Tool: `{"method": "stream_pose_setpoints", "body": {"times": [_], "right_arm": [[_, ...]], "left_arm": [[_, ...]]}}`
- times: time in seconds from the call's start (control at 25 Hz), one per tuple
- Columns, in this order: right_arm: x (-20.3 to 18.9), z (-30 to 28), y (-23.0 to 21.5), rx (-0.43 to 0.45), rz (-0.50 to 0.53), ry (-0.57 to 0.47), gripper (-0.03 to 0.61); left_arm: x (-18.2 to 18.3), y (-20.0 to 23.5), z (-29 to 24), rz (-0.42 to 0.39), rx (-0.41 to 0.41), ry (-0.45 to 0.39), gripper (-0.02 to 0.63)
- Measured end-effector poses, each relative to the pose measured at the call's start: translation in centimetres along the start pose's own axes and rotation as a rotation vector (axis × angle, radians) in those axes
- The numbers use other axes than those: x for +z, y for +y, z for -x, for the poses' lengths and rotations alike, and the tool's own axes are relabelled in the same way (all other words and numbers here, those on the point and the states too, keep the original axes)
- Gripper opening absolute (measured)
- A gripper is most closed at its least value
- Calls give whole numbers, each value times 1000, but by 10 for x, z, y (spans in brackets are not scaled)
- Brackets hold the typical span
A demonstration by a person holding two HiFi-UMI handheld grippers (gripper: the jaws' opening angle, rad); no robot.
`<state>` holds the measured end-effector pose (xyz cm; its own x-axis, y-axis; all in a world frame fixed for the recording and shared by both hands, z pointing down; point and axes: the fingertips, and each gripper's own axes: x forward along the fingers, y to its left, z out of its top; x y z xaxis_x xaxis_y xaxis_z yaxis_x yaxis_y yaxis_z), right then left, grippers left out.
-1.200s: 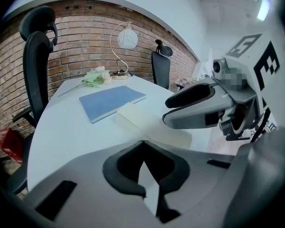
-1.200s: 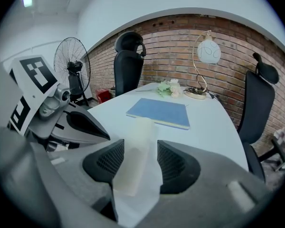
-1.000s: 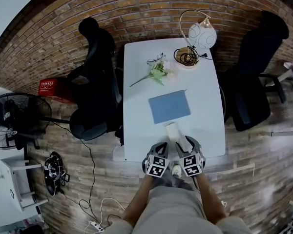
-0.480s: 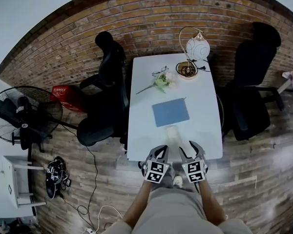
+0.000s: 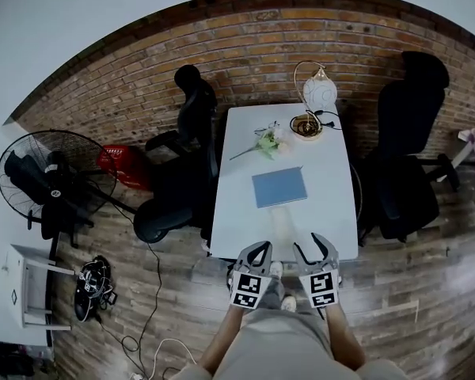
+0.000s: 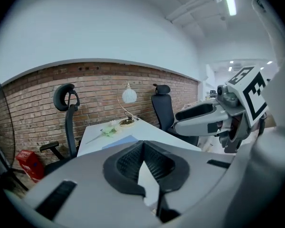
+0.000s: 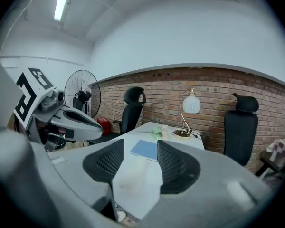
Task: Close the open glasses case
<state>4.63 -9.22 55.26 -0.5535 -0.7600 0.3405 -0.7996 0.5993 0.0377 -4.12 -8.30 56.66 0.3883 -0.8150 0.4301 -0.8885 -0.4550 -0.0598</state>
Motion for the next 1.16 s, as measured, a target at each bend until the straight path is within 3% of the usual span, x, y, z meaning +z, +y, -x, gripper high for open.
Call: {"method": "stream_pose_setpoints", "body": {"times": [0.2,0.48,1.16], "right_arm": [[18,20,3,-9,-3,-53,218],[29,29,1,-59,0,-89,218],[57,-49,-13,-300,-60,-18,216]], "left_arm": [[25,-4,21,-25,19,-68,3],[37,-4,30,-46,-6,-100,3],[46,81,-38,-66,-204,-116,3]]}}
